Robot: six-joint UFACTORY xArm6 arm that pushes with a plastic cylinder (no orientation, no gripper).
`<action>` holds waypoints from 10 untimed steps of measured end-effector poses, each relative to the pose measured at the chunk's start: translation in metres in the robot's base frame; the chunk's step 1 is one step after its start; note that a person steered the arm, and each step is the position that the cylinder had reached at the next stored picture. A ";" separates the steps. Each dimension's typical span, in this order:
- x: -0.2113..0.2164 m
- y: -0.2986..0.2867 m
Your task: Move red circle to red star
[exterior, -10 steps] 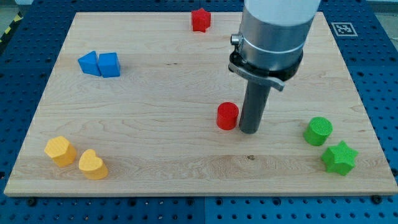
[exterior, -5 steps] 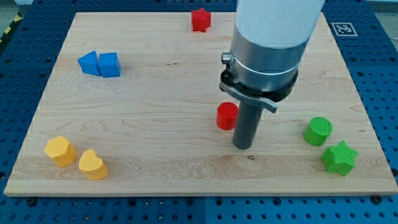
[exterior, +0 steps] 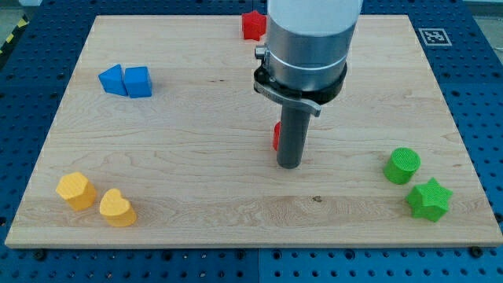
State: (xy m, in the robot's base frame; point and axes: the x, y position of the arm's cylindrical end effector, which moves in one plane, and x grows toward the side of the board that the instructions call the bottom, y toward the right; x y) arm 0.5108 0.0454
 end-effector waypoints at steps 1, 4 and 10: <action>-0.021 0.000; -0.096 0.000; -0.128 -0.023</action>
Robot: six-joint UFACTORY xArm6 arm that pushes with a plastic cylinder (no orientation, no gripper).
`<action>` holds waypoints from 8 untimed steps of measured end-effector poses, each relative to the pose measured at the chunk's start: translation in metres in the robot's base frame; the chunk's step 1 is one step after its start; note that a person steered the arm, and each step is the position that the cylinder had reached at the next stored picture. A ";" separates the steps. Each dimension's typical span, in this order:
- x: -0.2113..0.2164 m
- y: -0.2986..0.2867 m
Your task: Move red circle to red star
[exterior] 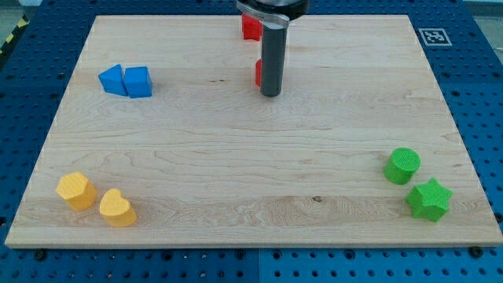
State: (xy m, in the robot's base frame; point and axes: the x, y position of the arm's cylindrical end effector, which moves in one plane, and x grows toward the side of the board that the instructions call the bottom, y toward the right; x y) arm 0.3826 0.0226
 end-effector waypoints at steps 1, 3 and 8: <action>-0.010 -0.007; -0.033 -0.010; -0.101 -0.010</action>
